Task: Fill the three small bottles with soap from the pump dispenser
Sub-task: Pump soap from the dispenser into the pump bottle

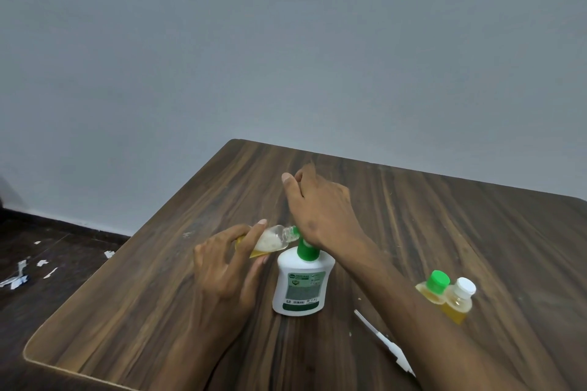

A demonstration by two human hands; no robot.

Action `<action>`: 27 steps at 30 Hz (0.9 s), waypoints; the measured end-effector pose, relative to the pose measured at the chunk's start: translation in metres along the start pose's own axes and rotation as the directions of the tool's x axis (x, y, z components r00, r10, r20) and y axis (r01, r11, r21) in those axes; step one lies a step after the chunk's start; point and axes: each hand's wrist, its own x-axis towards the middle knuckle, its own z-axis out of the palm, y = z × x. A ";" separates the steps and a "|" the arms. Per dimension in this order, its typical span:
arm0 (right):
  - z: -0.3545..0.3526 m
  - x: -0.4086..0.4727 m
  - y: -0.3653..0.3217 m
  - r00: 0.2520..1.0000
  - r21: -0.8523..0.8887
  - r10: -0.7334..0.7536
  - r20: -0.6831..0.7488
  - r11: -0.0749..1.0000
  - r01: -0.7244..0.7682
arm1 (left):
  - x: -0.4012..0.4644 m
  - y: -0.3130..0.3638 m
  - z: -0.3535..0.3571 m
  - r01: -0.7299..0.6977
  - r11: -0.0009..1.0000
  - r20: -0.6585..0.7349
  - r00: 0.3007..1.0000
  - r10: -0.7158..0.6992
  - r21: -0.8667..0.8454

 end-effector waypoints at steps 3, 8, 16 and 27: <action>0.002 -0.001 0.000 1.000 -0.001 0.015 0.021 1.000 -0.015 | 0.000 0.000 0.001 -0.003 1.000 -0.002 1.000 0.003 0.000; 0.001 0.002 0.001 1.000 -0.002 0.012 0.020 1.000 -0.012 | 0.000 0.000 0.000 -0.004 1.000 -0.005 1.000 0.004 -0.004; 0.003 0.002 0.000 1.000 -0.005 0.010 0.014 1.000 -0.010 | 0.001 -0.001 0.001 -0.008 1.000 -0.010 1.000 0.008 0.000; -0.002 0.001 0.001 1.000 0.009 0.001 0.011 1.000 -0.001 | 0.001 0.001 0.001 0.002 1.000 -0.004 1.000 -0.002 -0.008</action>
